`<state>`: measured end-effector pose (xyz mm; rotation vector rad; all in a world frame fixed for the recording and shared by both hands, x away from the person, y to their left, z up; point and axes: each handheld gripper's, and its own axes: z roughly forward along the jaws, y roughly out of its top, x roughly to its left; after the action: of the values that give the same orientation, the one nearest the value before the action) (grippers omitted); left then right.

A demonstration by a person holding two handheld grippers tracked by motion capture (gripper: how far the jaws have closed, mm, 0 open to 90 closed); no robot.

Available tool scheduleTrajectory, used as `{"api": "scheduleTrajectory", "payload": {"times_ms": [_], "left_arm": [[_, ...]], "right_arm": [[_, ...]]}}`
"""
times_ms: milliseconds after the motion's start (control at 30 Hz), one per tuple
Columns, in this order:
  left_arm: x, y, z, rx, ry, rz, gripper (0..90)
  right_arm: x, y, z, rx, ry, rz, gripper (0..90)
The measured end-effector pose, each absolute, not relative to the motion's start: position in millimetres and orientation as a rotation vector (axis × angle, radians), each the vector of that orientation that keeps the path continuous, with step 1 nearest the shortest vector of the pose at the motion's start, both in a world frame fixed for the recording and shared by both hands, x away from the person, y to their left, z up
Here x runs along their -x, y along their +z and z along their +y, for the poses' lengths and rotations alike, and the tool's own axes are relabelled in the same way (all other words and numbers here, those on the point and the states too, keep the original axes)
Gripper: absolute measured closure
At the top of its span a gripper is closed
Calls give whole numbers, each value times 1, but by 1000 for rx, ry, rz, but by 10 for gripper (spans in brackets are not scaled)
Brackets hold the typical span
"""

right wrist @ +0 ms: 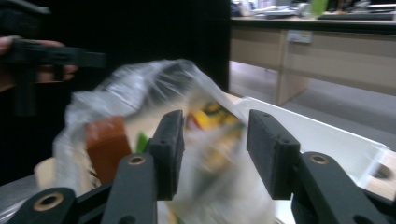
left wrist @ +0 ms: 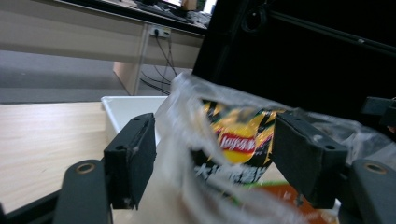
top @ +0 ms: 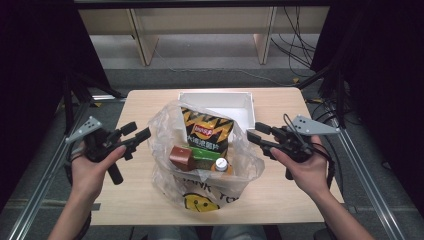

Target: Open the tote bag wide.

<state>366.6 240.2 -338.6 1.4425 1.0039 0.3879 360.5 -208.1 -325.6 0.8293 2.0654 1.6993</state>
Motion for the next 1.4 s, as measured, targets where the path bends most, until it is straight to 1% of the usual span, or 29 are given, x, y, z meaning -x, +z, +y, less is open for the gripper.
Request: {"api": "scheduleTrajectory", "payload": {"times_ms": [67, 133, 267, 333, 400, 500, 633, 733, 767, 900, 967, 1033, 1067, 1233, 1400], "left_arm": [[-378, -333, 233, -1473, 404, 1008, 293], [-389, -330, 226, -1495, 392, 1018, 291], [-407, -327, 213, -1558, 386, 1017, 294], [-417, -325, 209, -1586, 389, 1019, 304], [-425, -325, 204, -1620, 384, 1024, 318], [-435, -328, 198, -1664, 357, 1033, 342], [-442, -333, 192, -1716, 365, 1045, 374], [-444, -336, 190, -1764, 383, 1036, 444], [-445, -337, 189, -1776, 384, 1030, 483], [-446, -338, 188, -1854, 415, 1015, 639], [-447, -338, 187, -1868, 418, 1014, 702], [-448, -338, 187, -1893, 415, 1009, 747], [-448, -339, 186, -1868, 399, 1020, 760], [-450, -340, 187, -1883, 403, 1023, 810], [-453, -345, 189, -1847, 375, 1055, 832]], "right_arm": [[-362, -319, -198, -803, 1706, 2077, 523], [-363, -318, -186, -795, 1678, 2118, 492], [-370, -323, -171, -798, 1600, 2203, 462], [-373, -325, -167, -813, 1580, 2231, 467], [-377, -328, -165, -836, 1531, 2267, 495], [-379, -332, -163, -860, 1470, 2326, 571], [-382, -336, -165, -901, 1402, 2393, 722], [-384, -338, -167, -915, 1377, 2412, 850], [-384, -338, -169, -910, 1363, 2439, 890], [-384, -335, -173, -891, 1371, 2444, 900], [-382, -333, -175, -919, 1392, 2418, 900], [-380, -330, -177, -937, 1419, 2382, 900], [-380, -328, -179, -941, 1416, 2370, 900], [-380, -324, -186, -926, 1441, 2304, 900], [-378, -323, -192, -956, 1420, 2302, 900]]}}
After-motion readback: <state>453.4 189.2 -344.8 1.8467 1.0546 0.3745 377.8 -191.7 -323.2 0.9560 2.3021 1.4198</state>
